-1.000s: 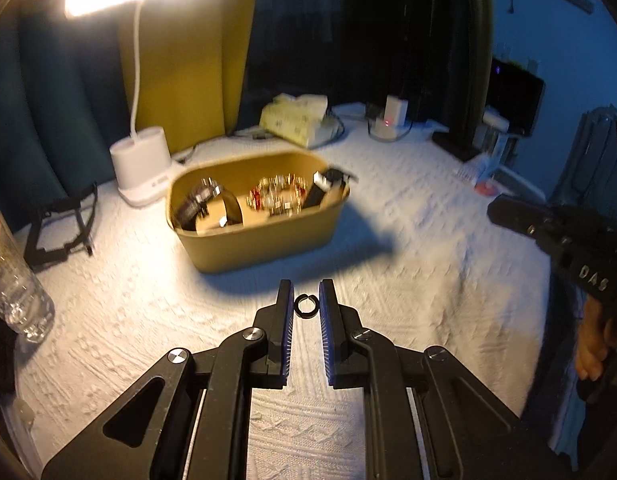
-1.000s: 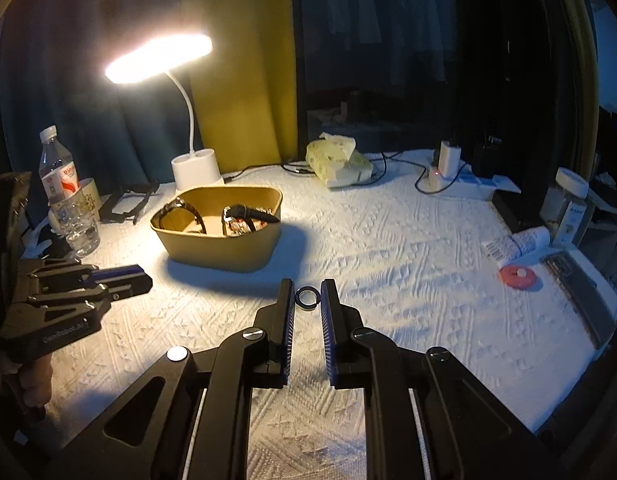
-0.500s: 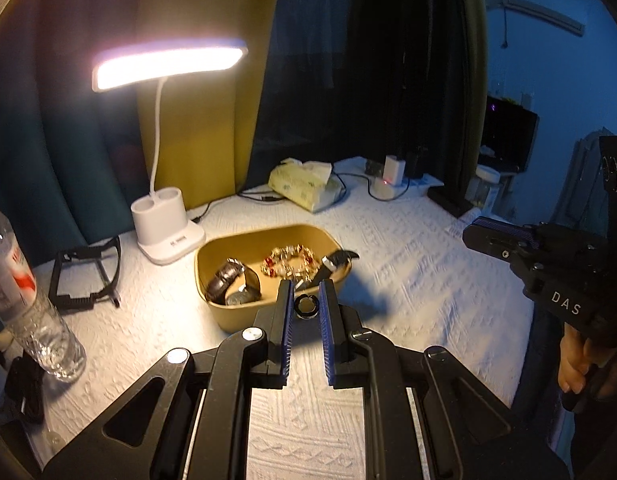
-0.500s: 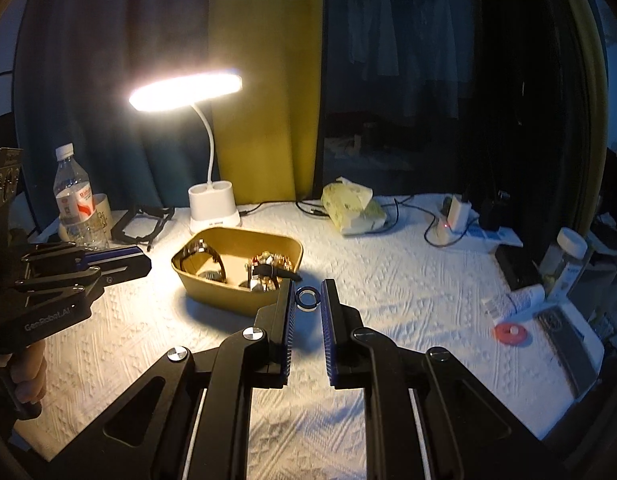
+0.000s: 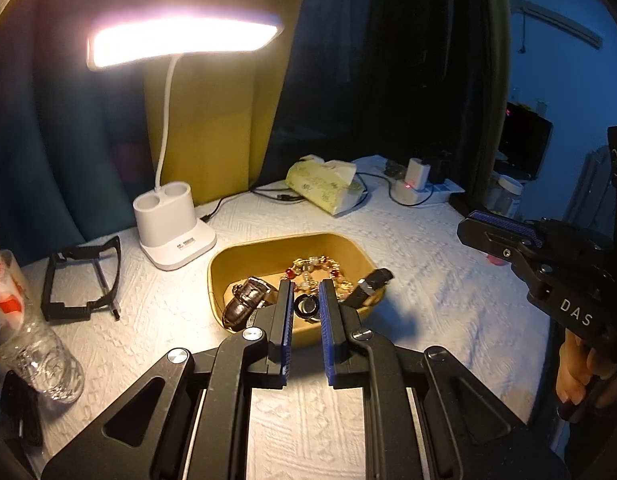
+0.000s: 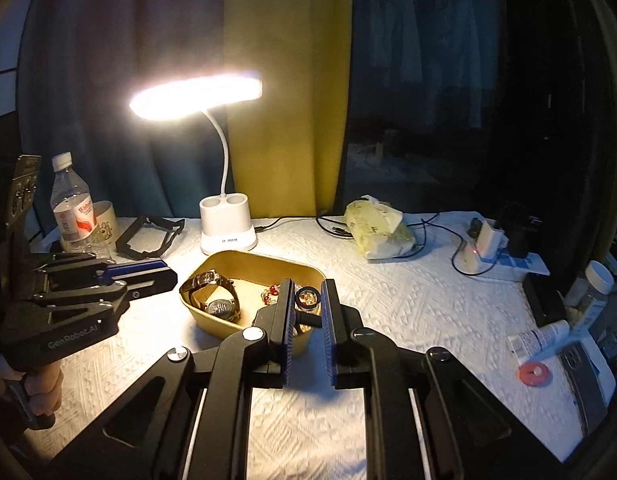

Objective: Organize jewelry
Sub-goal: 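Lower both rings into the yellow tray and open both grippers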

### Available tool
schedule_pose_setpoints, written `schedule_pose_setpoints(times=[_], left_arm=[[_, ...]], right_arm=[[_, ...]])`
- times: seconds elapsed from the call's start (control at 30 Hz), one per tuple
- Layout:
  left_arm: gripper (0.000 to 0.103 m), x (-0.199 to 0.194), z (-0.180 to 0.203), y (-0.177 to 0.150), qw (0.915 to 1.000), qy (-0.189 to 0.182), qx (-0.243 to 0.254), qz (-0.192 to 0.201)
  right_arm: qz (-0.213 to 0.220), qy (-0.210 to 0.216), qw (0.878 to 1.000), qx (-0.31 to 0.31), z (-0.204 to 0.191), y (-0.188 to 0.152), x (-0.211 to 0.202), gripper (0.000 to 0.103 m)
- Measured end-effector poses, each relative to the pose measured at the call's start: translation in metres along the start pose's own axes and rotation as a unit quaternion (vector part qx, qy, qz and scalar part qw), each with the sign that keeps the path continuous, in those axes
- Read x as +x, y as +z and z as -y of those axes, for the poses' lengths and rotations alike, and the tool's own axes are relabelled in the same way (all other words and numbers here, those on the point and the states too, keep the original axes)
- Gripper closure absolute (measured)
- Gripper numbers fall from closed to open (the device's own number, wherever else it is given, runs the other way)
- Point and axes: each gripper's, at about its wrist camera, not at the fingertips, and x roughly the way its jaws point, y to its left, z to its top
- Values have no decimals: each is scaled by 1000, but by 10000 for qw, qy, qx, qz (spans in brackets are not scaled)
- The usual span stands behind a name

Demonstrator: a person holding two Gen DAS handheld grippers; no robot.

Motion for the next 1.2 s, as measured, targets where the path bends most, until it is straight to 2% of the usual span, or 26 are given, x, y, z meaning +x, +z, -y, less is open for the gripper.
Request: schedule_pose_setpoints(times=[0.3, 0.5, 0.77, 1.07, 1.2], left_arm=[[89, 44, -17, 9, 9995, -37, -147, -284], [89, 65, -32, 13, 9989, 111, -315, -328], [89, 82, -51, 18, 9977, 326, -485, -356], [89, 95, -66, 19, 9957, 422, -692, -446], [88, 98, -72, 17, 9952, 353, -777, -475]], right_arm=[[-206, 257, 9994, 121, 4, 4, 52, 90], [-355, 512, 9980, 90, -2, 2, 79, 90], [-430, 795, 9959, 7, -13, 6, 107, 90], [-535, 982, 9937, -5, -19, 7, 136, 90], [-572, 1047, 9929, 27, -19, 5, 143, 90]])
